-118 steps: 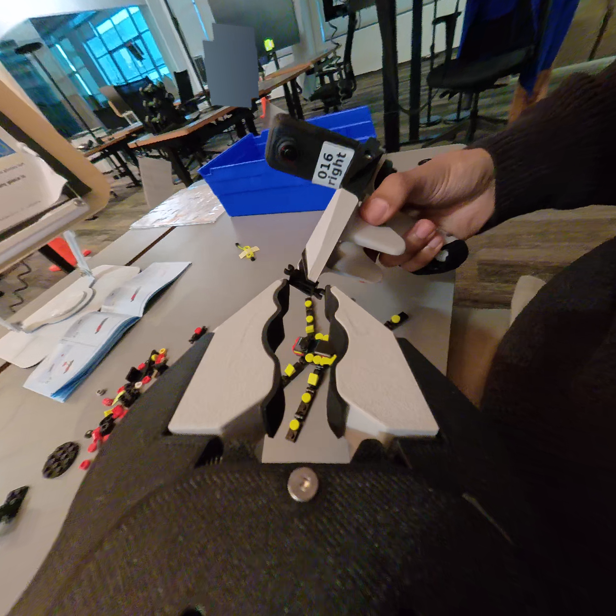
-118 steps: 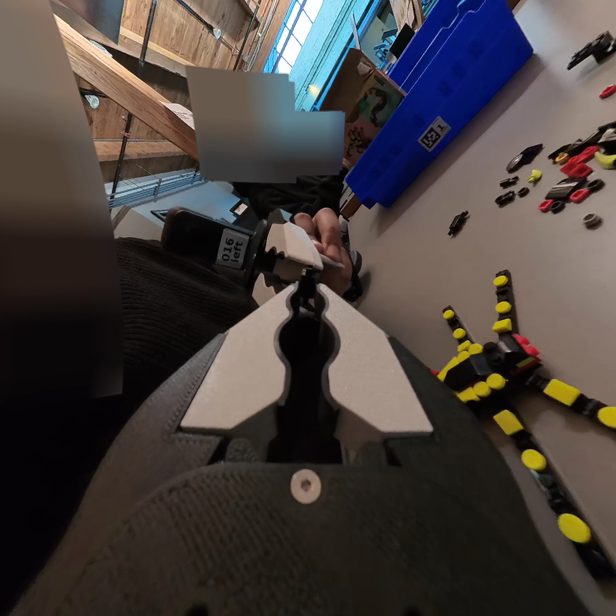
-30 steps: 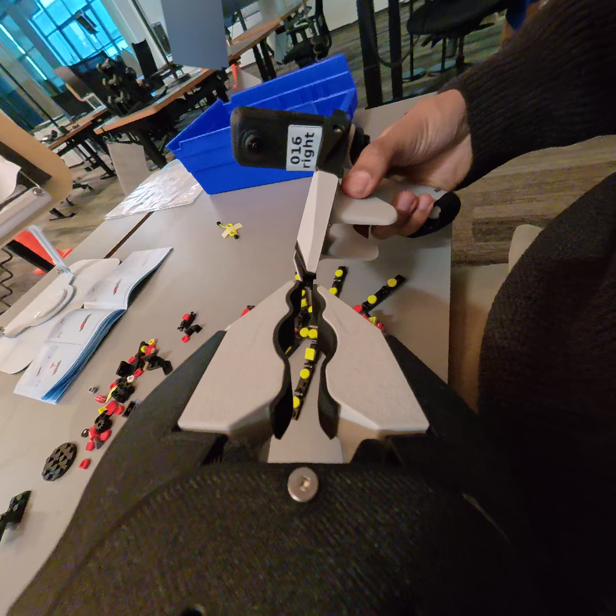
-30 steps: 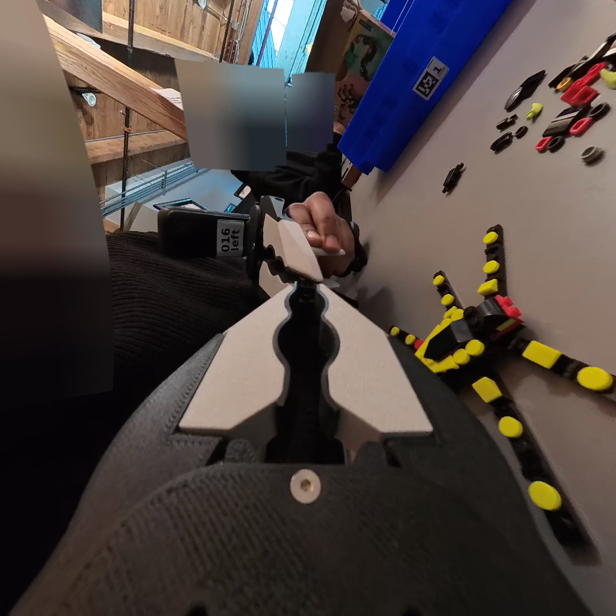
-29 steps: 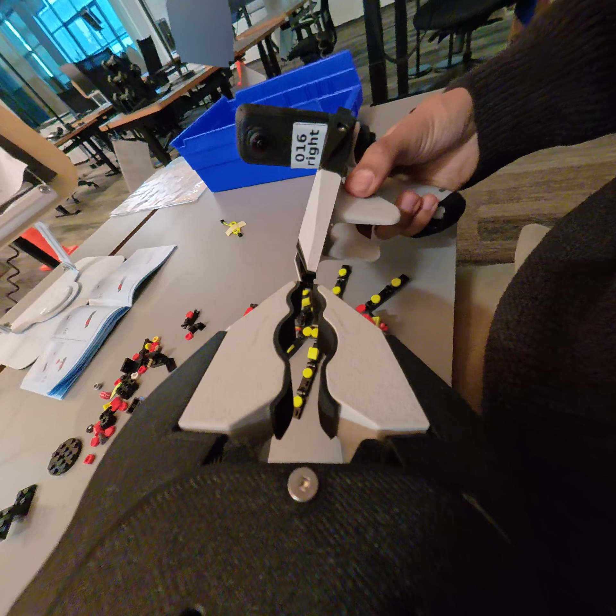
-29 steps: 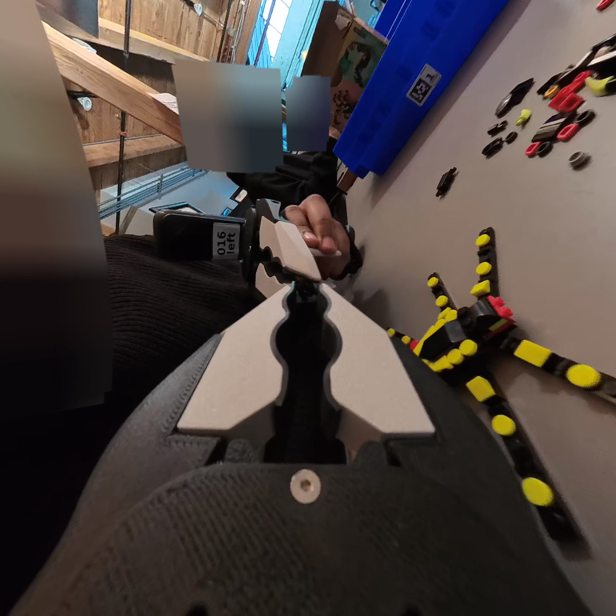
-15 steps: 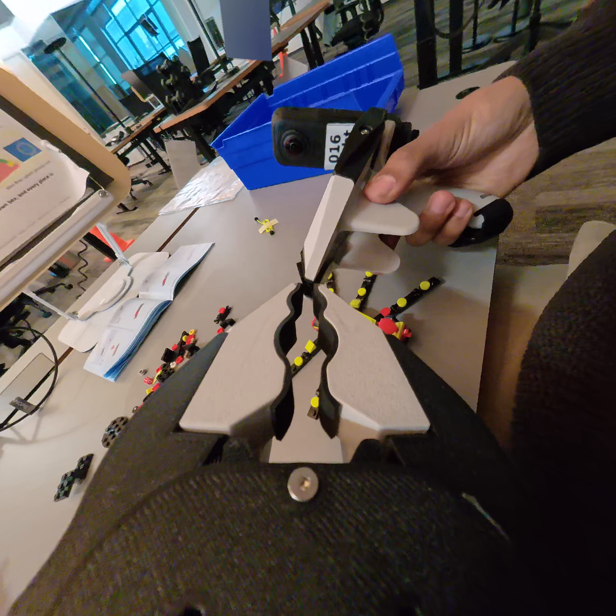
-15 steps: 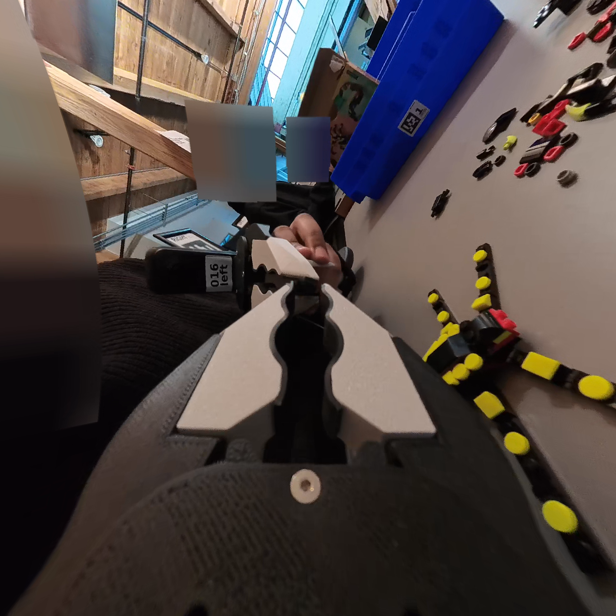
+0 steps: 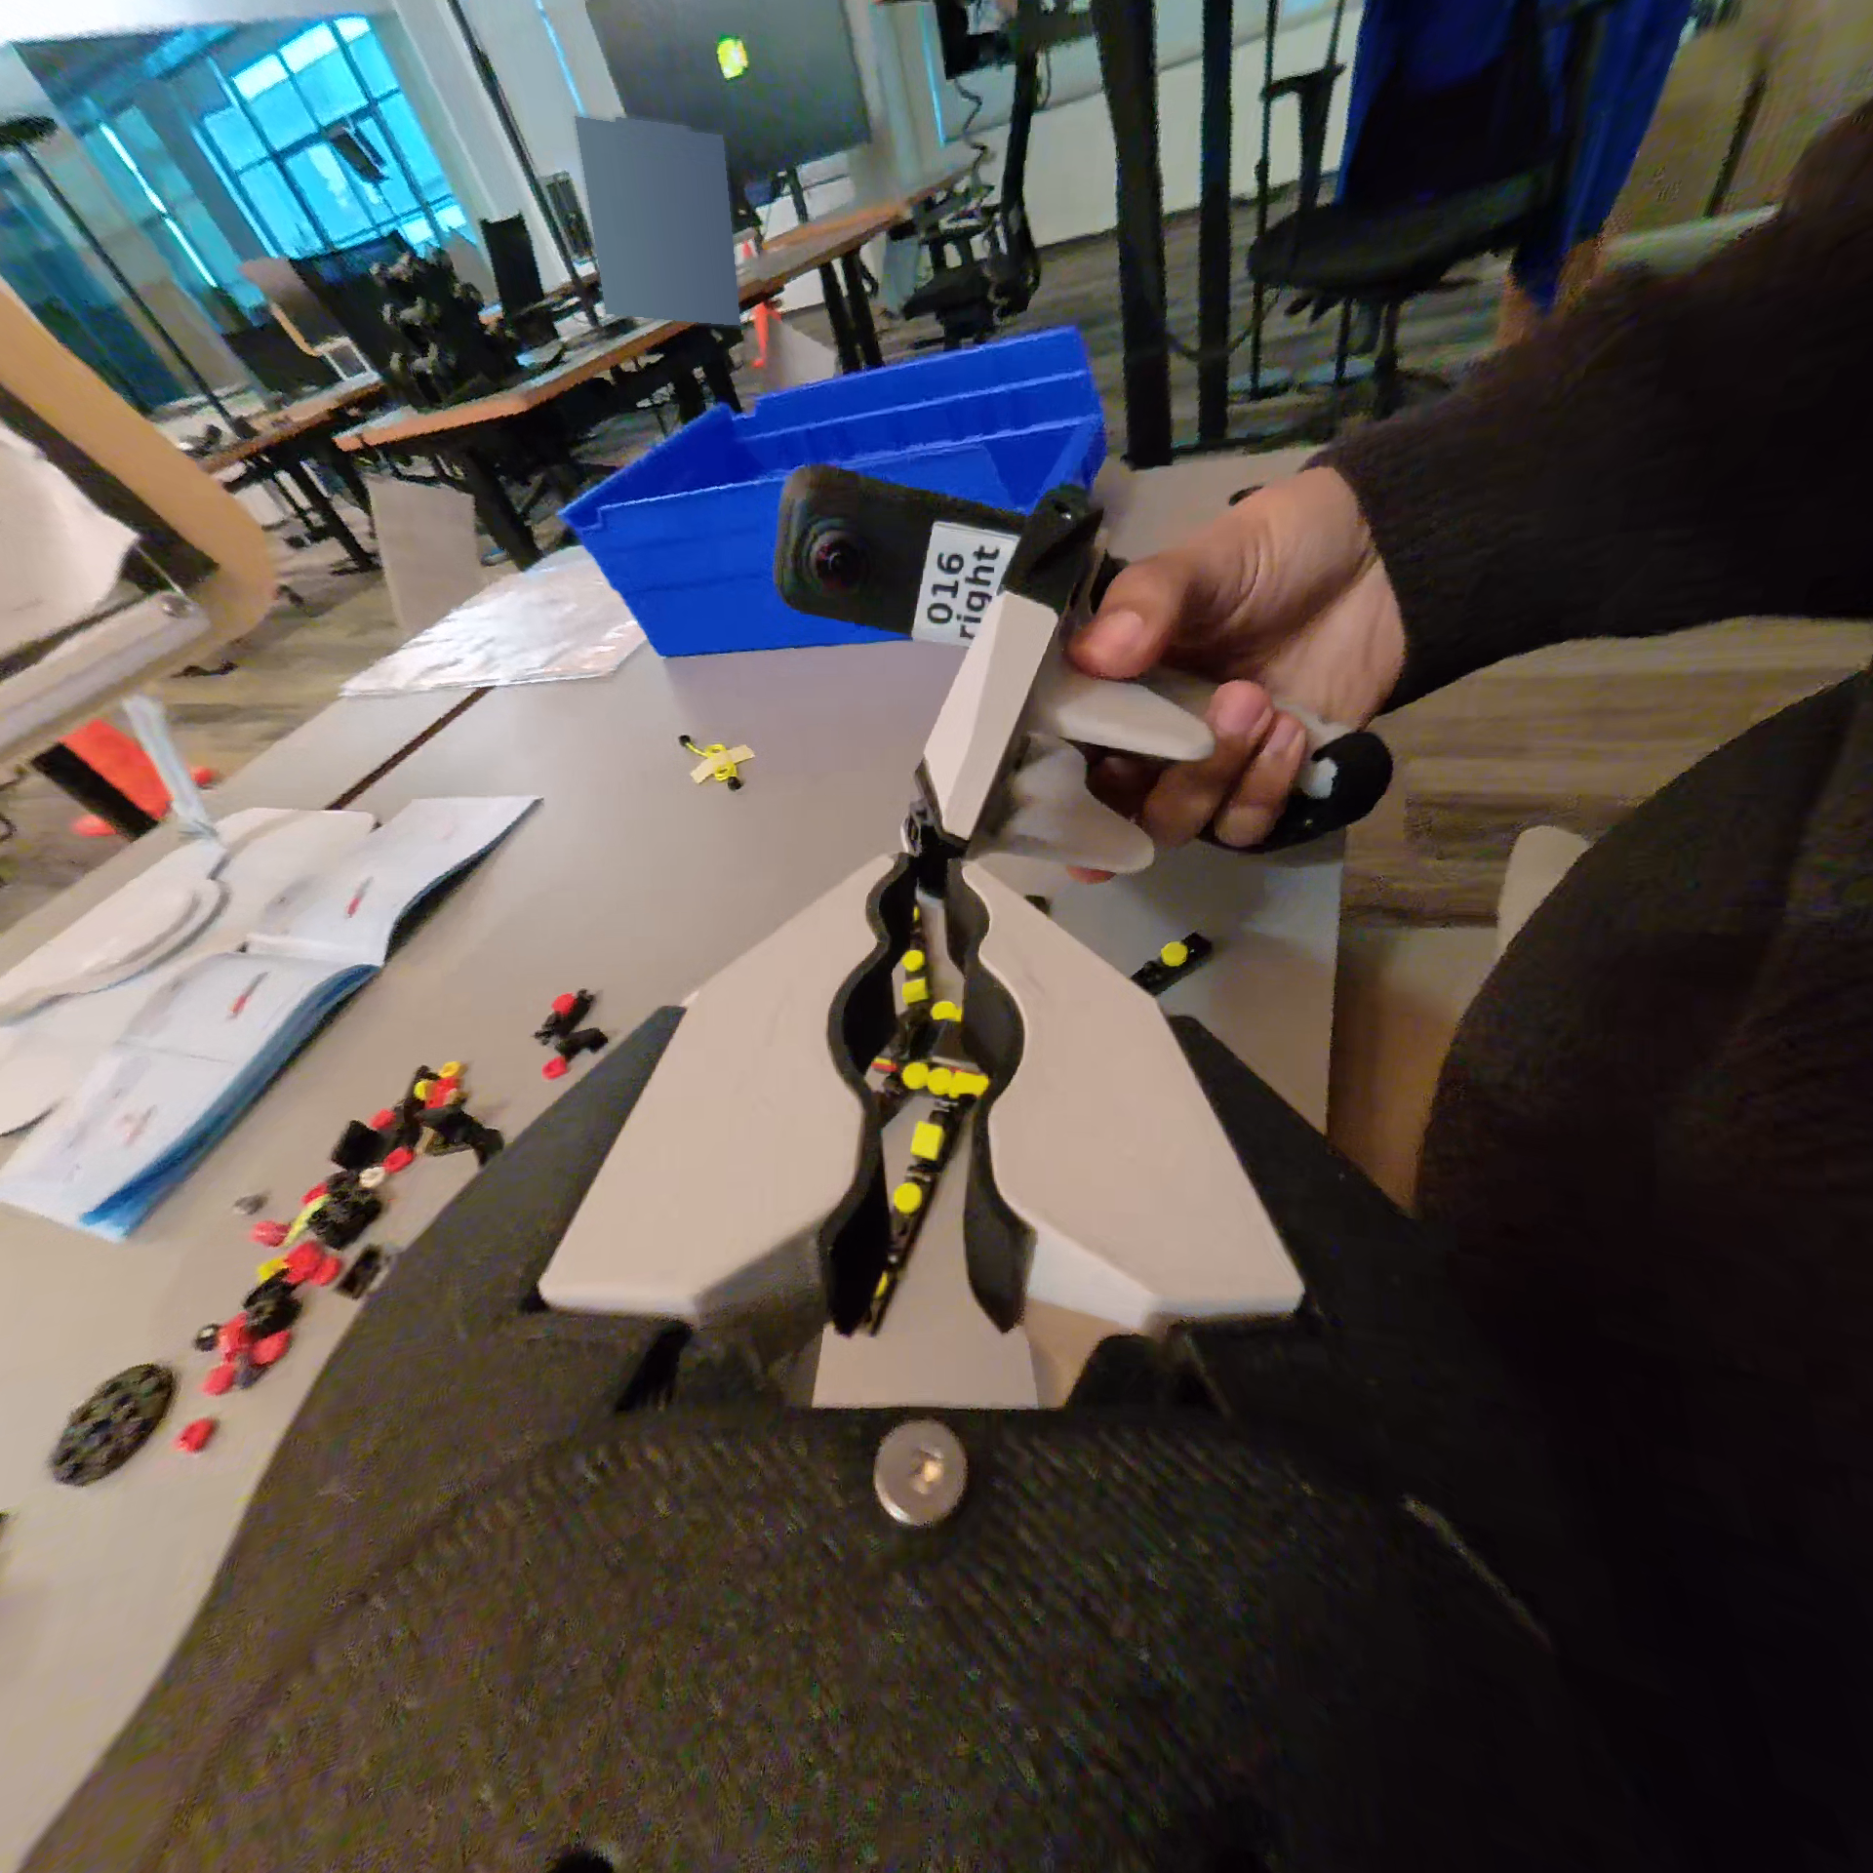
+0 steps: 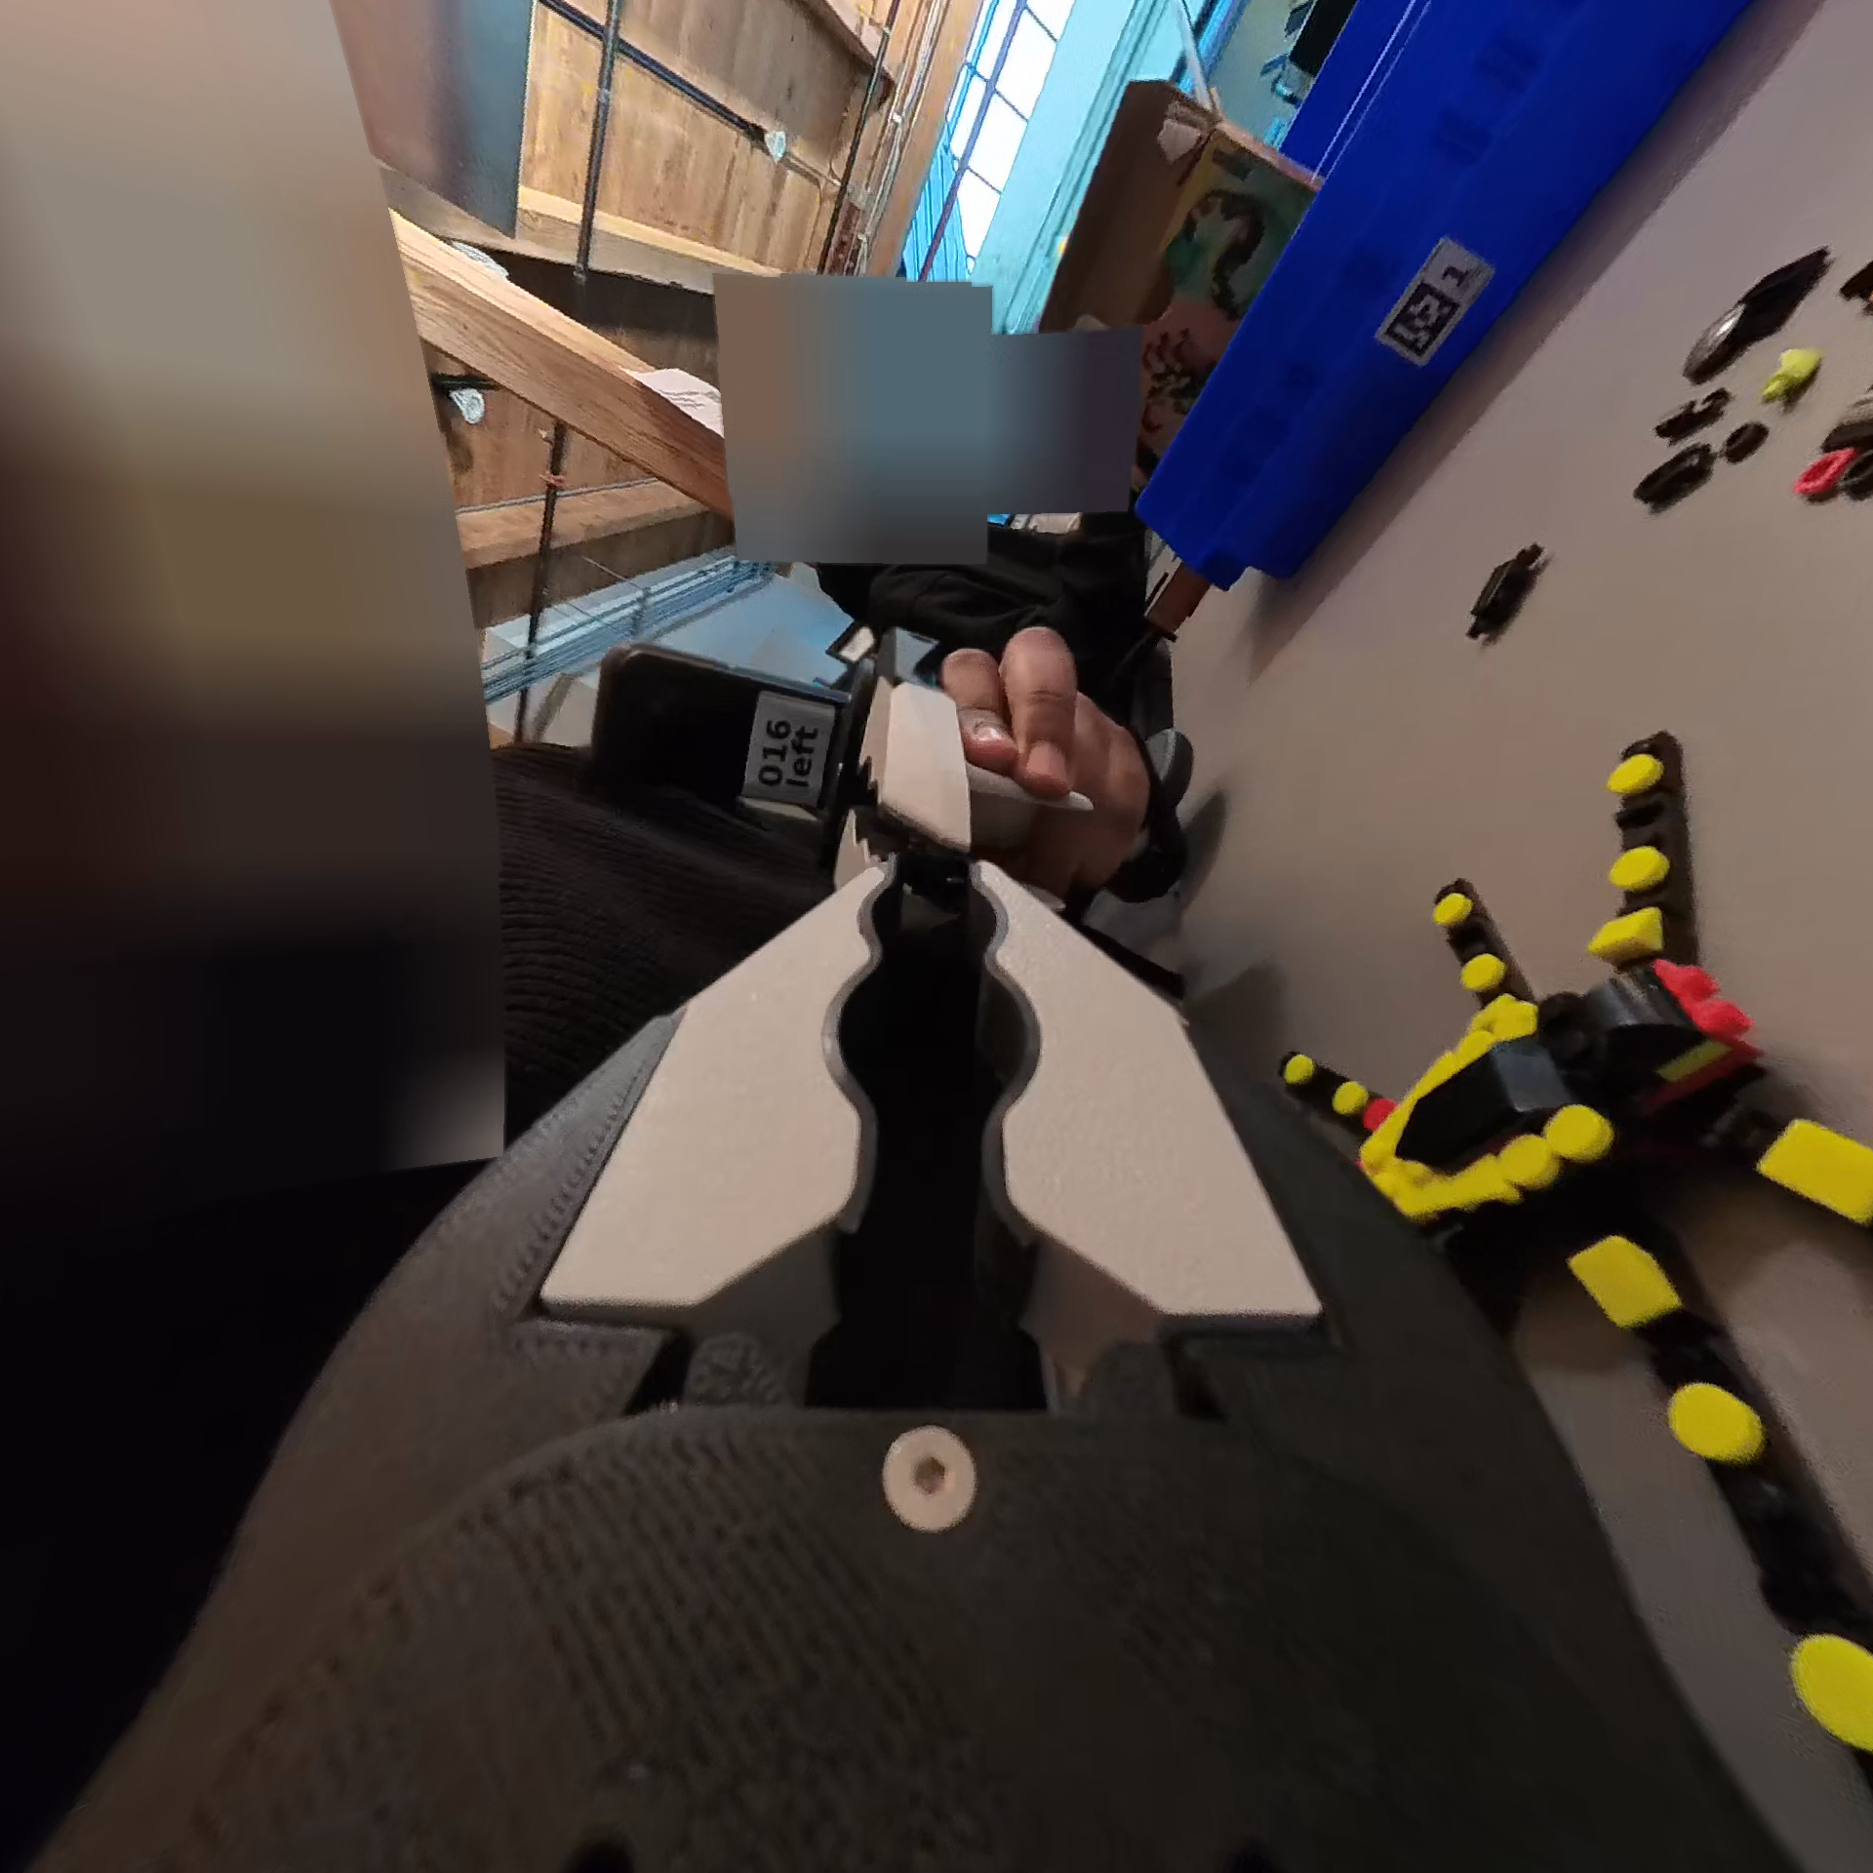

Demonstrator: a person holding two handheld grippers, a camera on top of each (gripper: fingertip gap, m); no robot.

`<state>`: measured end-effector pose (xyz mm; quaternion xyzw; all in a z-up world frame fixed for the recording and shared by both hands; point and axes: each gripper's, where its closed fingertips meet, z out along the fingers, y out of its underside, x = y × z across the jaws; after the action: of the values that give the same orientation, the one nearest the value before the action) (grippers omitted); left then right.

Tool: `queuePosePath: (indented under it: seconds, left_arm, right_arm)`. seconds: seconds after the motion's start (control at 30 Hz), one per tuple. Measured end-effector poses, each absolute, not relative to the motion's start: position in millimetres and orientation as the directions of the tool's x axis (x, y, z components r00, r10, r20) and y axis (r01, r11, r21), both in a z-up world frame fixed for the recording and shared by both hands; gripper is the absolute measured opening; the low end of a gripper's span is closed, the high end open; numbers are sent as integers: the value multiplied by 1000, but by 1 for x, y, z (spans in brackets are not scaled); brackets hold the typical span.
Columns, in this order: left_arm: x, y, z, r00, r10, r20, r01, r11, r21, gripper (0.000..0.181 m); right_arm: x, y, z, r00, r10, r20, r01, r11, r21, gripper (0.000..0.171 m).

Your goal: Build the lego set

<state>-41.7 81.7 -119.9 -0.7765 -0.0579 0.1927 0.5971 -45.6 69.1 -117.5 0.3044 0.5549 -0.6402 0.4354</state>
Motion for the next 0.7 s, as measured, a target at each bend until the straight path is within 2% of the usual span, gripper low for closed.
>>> queuePosePath:
  seconds: [0.07,0.17,0.23,0.43,0.7]
  left_arm:
    - [-40,82,-119,923,310,-226,-144,-267,-953,2]
    - [-39,82,-116,873,330,-360,-266,-298,-917,7]
    - [-40,82,-117,833,339,-437,-326,-336,-883,2]
    - [-42,79,-117,840,321,-439,-332,-335,-882,3]
    - [-39,81,-117,821,302,-484,-367,-370,-853,3]
  right_arm:
    - [-44,69,-116,-476,-205,-855,874,-3,-486,9]
    - [-44,69,-118,-514,-179,-839,854,-11,-520,5]
    - [-46,68,-118,-548,-146,-824,835,-29,-550,5]
    - [-45,67,-118,-645,-69,-761,762,9,-647,5]
    - [-41,69,-119,-670,-33,-742,738,85,-670,6]
